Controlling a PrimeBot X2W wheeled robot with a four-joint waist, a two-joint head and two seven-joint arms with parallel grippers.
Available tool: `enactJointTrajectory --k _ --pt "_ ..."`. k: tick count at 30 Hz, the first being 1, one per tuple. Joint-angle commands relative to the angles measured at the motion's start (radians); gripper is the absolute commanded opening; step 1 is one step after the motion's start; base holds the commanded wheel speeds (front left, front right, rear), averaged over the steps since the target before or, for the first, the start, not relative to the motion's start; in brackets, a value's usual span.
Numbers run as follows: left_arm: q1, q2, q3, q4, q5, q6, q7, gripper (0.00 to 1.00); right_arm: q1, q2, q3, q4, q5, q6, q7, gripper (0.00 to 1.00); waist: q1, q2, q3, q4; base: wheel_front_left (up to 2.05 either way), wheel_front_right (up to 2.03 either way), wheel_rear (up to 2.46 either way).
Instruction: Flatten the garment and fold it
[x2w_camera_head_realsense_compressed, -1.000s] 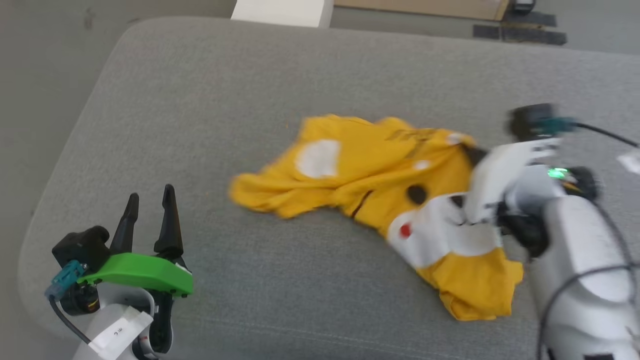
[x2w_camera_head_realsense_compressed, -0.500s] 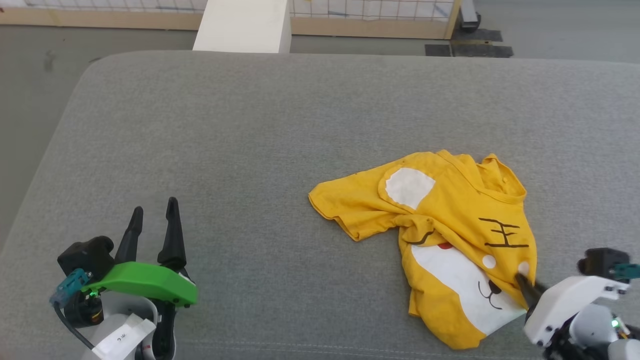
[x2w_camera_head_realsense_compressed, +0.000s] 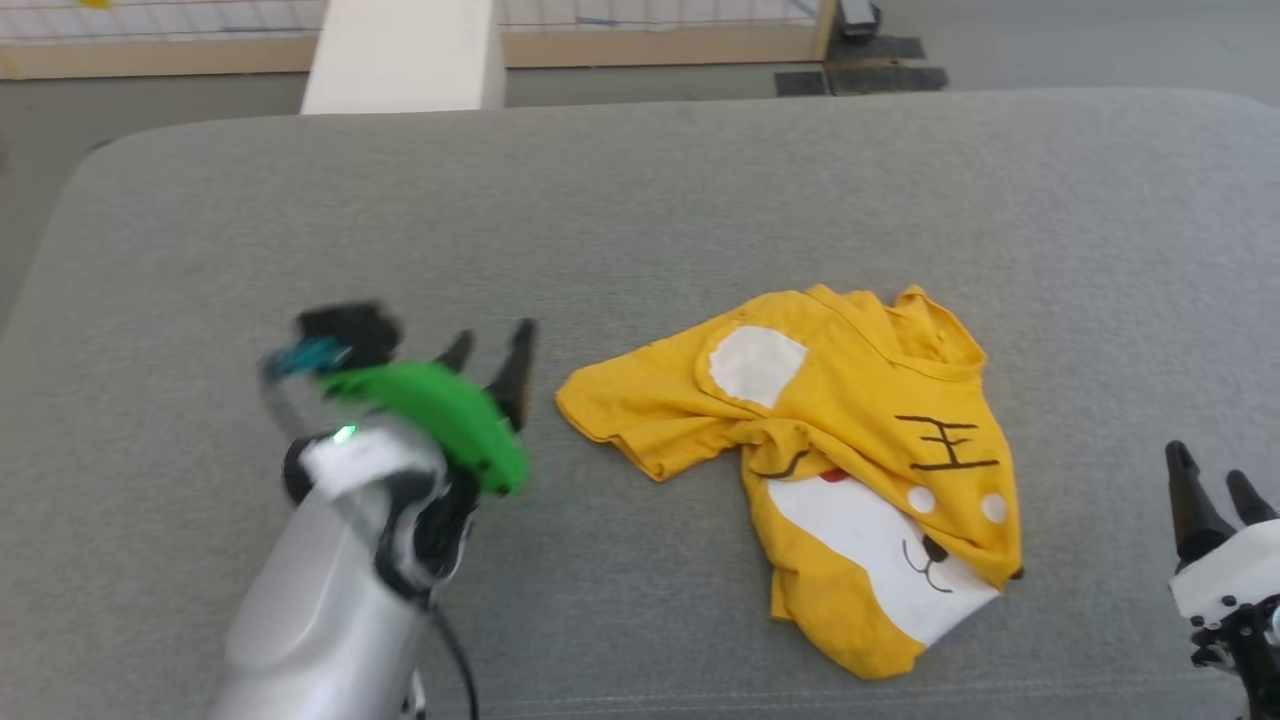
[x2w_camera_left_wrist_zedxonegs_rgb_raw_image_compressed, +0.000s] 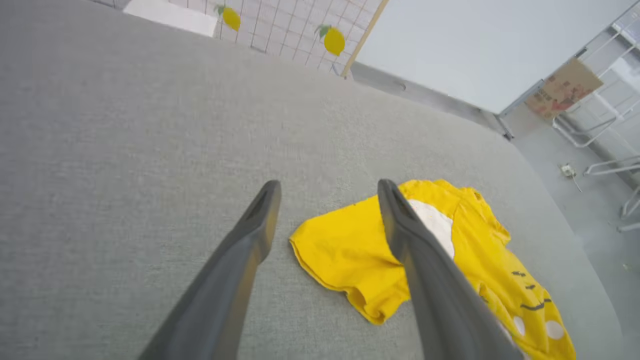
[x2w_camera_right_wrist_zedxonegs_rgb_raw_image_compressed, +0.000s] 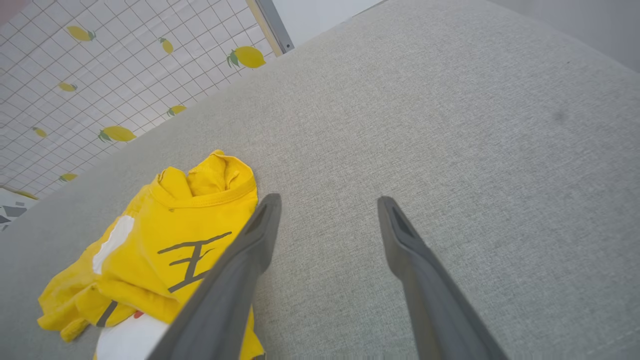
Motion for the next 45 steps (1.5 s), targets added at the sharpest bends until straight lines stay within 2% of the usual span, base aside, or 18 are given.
enactJointTrajectory --k 1,6,10,16,21,22,23,28,33,40,42,45 --pt "-0.050 0.004 -0.029 0.034 0.008 0.008 0.065 1.00 -0.008 0.001 0.012 0.003 0.016 0.003 -0.003 1.00 0.0000 -0.0001 0.029 -0.047 0.00 0.00 0.00" --pt "-0.208 0.025 -0.150 0.188 0.082 0.022 0.294 1.00 0.004 0.001 0.060 0.018 0.052 0.003 -0.024 1.00 0.0000 -0.0001 0.071 -0.107 0.00 0.00 0.00" --pt "-0.270 0.054 -0.218 0.291 0.146 0.030 0.393 1.00 -0.005 0.001 0.087 0.032 0.062 0.003 -0.046 1.00 0.0000 -0.0001 0.106 -0.148 0.00 0.00 0.00" --pt "-0.292 0.095 -0.261 0.381 0.196 0.023 0.409 1.00 -0.013 0.001 0.108 0.045 0.072 0.003 -0.074 1.00 0.0000 -0.0001 0.149 -0.184 0.00 0.00 0.00" --pt "-0.265 0.077 -0.289 0.429 0.167 -0.028 0.470 1.00 -0.016 0.001 0.110 0.067 0.076 0.003 -0.095 1.00 0.0000 -0.0001 0.161 -0.186 0.00 0.00 0.00" --pt "-0.260 0.072 -0.296 0.432 0.163 -0.039 0.482 0.46 -0.016 0.001 0.110 0.071 0.077 0.003 -0.098 1.00 0.0000 -0.0001 0.161 -0.185 0.00 0.00 0.00" --pt "-0.256 0.066 -0.299 0.431 0.155 -0.051 0.488 0.00 -0.017 0.001 0.110 0.076 0.077 0.003 -0.102 1.00 0.0000 -0.0001 0.160 -0.182 0.00 0.00 0.00" --pt "-0.264 0.036 -0.276 0.405 0.111 -0.074 0.469 0.00 -0.023 0.001 0.103 0.099 0.070 0.003 -0.111 1.00 0.0000 -0.0001 0.145 -0.158 0.00 0.00 0.00" --pt "-0.331 0.022 -0.159 0.339 0.033 -0.057 0.363 0.00 -0.027 0.001 0.090 0.113 0.052 0.003 -0.111 1.00 0.0000 -0.0001 0.116 -0.116 0.00 0.00 0.00" --pt "-0.361 0.074 -0.001 0.195 -0.050 -0.046 0.227 0.00 -0.016 0.001 0.062 0.125 0.023 0.003 -0.094 1.00 0.0000 -0.0001 0.058 -0.030 0.00 0.00 0.00" --pt "-0.335 0.100 0.040 0.150 -0.066 -0.030 0.204 0.00 -0.012 0.001 0.053 0.126 0.018 0.003 -0.088 1.00 0.0000 -0.0001 0.041 -0.001 0.00 0.00 0.00" --pt "-0.252 0.144 0.105 0.087 -0.090 0.017 0.184 0.00 -0.012 0.001 0.047 0.127 0.013 0.003 -0.079 1.00 0.0000 -0.0001 0.019 0.041 0.00 0.00 0.00"
